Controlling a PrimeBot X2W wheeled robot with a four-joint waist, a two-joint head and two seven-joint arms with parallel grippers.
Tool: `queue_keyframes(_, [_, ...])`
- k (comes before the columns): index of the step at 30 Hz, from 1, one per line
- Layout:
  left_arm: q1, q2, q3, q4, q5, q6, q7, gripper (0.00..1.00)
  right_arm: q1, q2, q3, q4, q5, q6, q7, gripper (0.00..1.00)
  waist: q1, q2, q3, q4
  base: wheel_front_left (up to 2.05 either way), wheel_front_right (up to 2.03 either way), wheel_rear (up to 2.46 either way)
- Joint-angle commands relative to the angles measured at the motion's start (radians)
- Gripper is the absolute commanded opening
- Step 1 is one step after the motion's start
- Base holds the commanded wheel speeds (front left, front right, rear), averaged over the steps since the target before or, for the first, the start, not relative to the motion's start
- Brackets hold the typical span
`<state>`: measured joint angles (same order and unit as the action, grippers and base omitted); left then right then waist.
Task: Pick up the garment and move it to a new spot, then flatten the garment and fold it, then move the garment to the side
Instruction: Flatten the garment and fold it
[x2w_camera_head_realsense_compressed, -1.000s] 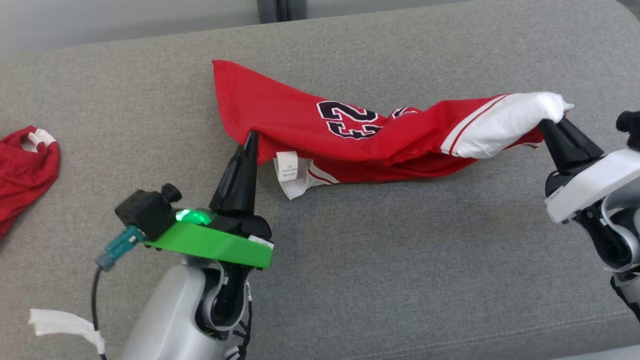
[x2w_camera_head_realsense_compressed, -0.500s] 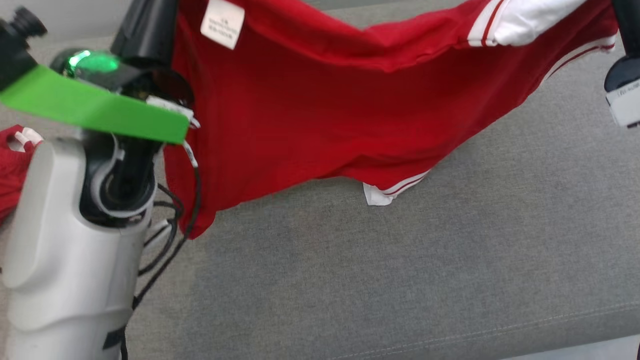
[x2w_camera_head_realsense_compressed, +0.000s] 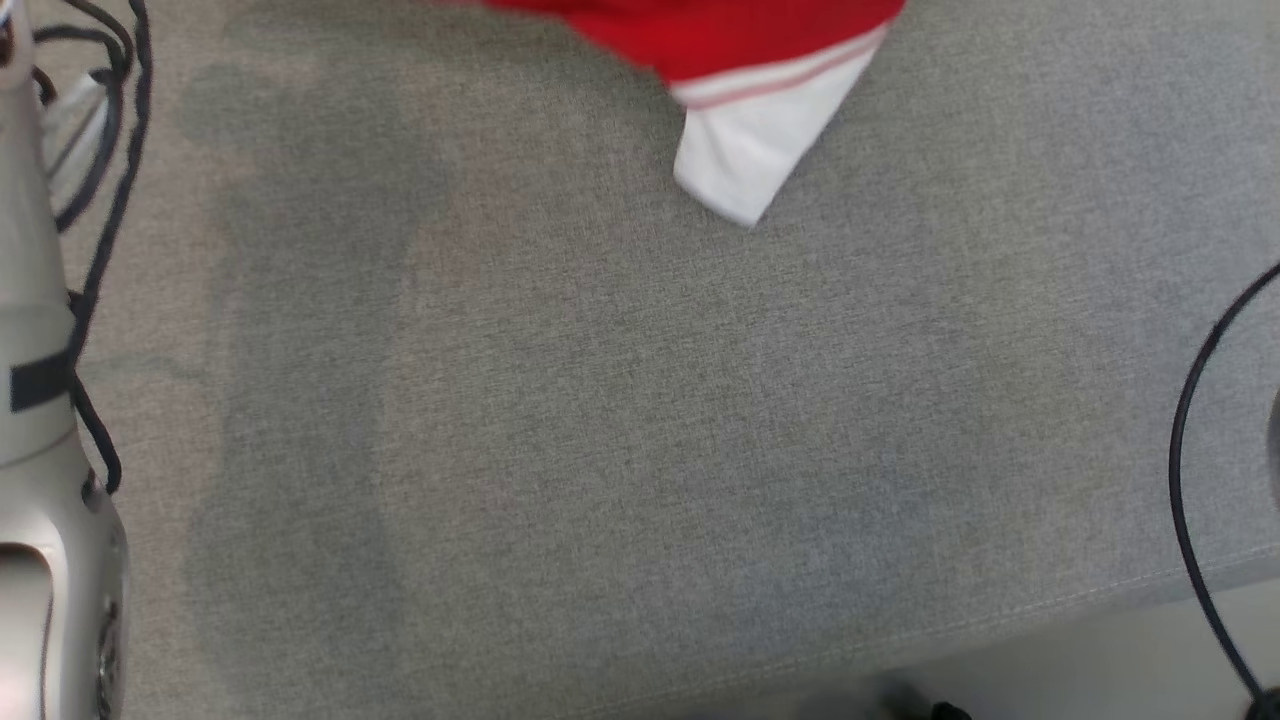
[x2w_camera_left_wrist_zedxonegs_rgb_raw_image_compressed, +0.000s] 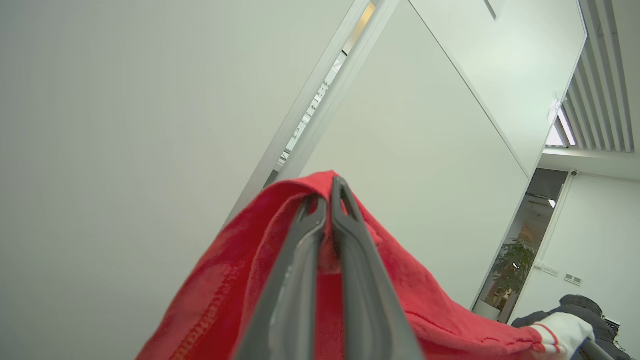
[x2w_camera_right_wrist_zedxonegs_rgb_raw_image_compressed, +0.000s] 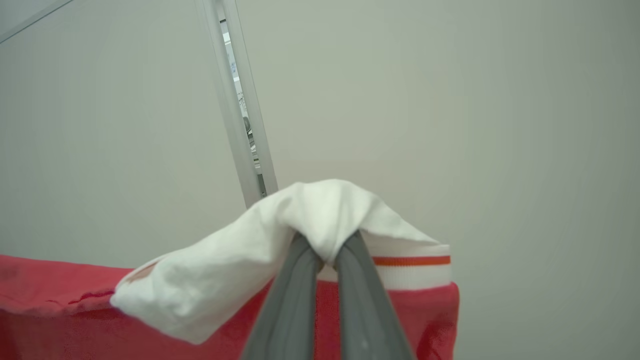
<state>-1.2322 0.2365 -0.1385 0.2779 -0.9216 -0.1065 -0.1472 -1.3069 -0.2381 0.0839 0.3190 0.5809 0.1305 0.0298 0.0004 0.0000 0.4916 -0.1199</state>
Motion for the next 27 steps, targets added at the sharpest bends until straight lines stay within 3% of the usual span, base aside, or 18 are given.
queue_keyframes(1, [-0.048, 0.005, -0.006, 0.018, 0.019, -0.011, -0.022, 0.00, -0.055, -0.018, 0.022, 0.018, -0.043, 0.000, -0.052, 0.00, -0.0004, 0.0000, 0.093, -0.035, 0.00, 0.00, 0.00])
queue_keyframes(7, [-0.158, 0.034, -0.015, 0.048, 0.053, -0.025, -0.099, 0.00, -0.213, -0.087, 0.104, 0.054, -0.097, 0.000, -0.248, 0.00, -0.0004, 0.0000, 0.092, -0.011, 0.00, 0.00, 0.00])
queue_keyframes(11, [-0.114, 0.048, -0.035, 0.032, 0.036, -0.025, -0.113, 0.00, -0.201, -0.128, 0.150, 0.083, -0.102, 0.000, -0.271, 0.00, -0.0004, 0.0000, 0.103, 0.000, 0.00, 0.00, 0.00])
queue_keyframes(18, [0.108, 0.078, -0.143, 0.016, 0.015, -0.025, -0.119, 0.00, 0.007, -0.184, 0.313, 0.126, -0.013, 0.000, -0.208, 0.00, -0.0004, 0.0000, 0.102, 0.002, 0.00, 0.00, 0.00])
queue_keyframes(21, [0.223, 0.063, -0.162, 0.003, 0.005, -0.025, -0.119, 0.00, 0.128, -0.207, 0.353, 0.111, 0.045, 0.000, -0.177, 0.00, -0.0004, 0.0000, 0.081, 0.007, 0.00, 0.00, 0.00])
queue_keyframes(27, [0.459, 0.047, -0.208, 0.010, -0.063, -0.025, -0.118, 0.00, 0.409, -0.266, 0.330, 0.038, 0.199, 0.000, -0.034, 0.00, -0.0004, 0.0000, -0.012, 0.023, 0.00, 0.00, 0.00])
